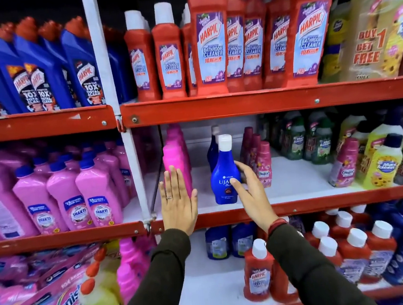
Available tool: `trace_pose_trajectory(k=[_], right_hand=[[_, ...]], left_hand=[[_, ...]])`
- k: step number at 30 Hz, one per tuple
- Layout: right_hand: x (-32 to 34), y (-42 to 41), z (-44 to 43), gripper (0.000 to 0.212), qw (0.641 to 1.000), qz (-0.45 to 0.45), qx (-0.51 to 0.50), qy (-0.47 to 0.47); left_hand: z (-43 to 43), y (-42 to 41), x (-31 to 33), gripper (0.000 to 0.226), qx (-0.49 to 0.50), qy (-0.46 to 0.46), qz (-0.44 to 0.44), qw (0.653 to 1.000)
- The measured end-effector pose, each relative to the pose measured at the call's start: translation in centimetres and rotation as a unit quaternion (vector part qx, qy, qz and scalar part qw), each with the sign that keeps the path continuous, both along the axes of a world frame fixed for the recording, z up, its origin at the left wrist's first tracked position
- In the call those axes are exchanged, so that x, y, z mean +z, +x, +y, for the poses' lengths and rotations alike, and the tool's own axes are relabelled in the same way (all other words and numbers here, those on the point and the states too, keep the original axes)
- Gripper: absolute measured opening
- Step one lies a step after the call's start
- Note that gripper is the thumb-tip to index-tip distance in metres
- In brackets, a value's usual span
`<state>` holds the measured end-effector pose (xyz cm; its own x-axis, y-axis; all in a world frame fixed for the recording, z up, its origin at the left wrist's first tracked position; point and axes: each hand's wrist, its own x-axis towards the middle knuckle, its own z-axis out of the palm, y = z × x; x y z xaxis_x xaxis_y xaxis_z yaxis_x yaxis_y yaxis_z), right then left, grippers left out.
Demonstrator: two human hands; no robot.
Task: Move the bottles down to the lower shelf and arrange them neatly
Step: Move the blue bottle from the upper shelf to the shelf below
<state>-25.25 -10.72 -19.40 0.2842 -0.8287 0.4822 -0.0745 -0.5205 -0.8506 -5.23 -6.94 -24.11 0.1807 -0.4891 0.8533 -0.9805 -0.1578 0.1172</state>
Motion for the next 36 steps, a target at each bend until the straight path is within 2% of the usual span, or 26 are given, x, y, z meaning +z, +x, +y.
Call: trace_pose_trajectory(k=[8, 16, 22, 26, 30, 36], right_hand=[[-3.5, 0.2, -3.0, 0.044, 0.998, 0.015, -0.006, 0.066], [-4.3, 0.4, -4.3, 0.046, 0.998, 0.035, 0.006, 0.049], [-4.5, 0.2, -4.5, 0.046, 0.997, 0.012, 0.034, 0.061], [-4.6, -0.1, -4.2, 0.046, 0.996, -0.026, 0.05, 0.069], [-4.4, -0.9, -3.9, 0.042, 0.995, -0.045, 0.058, 0.062], [-3.9, -4.7, -4.7, 0.024, 0.999, -0.022, -0.01, 0.027]], left_hand=[[-1.4, -0.4, -3.3, 0.083, 0.002, 0.009, 0.0, 1.0], [-2.0, 0.0, -4.3, 0.083, 0.017, 0.017, -0.017, 1.0], [-2.2, 0.0, -4.5, 0.082, 0.034, 0.025, -0.017, 0.999], [-2.0, -1.0, -4.0, 0.08, 0.012, 0.024, -0.003, 1.0], [-2.1, -4.0, -2.8, 0.08, -0.016, 0.007, -0.004, 1.0], [-3.8, -8.4, -2.4, 0.08, -0.031, 0.009, -0.031, 0.999]])
